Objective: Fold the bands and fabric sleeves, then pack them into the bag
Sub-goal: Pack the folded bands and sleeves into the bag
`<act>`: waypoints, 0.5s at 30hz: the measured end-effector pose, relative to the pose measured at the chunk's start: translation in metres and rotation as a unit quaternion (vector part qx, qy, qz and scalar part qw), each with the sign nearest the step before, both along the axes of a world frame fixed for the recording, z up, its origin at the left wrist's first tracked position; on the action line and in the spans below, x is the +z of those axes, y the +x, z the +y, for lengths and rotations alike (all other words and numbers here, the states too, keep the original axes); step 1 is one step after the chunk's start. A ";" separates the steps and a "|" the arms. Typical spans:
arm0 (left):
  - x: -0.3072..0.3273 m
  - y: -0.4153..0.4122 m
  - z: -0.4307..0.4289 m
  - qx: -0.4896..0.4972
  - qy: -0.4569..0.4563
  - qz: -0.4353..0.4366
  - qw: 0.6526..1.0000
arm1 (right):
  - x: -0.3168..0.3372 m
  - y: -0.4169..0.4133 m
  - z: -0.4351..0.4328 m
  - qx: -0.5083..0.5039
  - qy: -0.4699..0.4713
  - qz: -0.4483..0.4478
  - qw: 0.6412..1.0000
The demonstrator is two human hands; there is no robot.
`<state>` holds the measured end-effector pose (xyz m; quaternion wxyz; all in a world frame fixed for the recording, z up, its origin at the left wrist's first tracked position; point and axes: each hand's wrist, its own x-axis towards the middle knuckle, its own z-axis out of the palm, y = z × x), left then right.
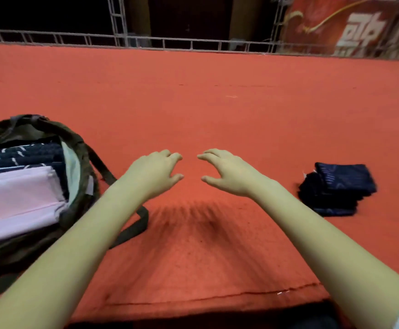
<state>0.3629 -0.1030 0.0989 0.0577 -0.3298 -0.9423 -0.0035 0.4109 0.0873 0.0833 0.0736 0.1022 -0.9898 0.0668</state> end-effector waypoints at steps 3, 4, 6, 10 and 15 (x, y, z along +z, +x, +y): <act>-0.015 0.022 0.066 -0.053 -0.001 -0.004 0.999 | -0.008 0.033 0.059 -0.064 0.001 0.004 0.998; -0.020 0.029 0.087 -0.073 0.001 -0.007 0.997 | -0.011 0.044 0.077 -0.080 0.005 0.003 0.997; -0.031 0.042 0.126 -0.105 0.005 -0.012 0.994 | -0.016 0.066 0.109 -0.110 0.008 0.003 0.994; -0.044 0.062 0.193 -0.158 0.000 -0.021 0.987 | -0.023 0.105 0.167 -0.169 -0.005 0.011 0.986; -0.047 0.078 0.253 -0.203 -0.006 -0.014 0.979 | -0.032 0.138 0.222 -0.221 -0.020 -0.002 0.975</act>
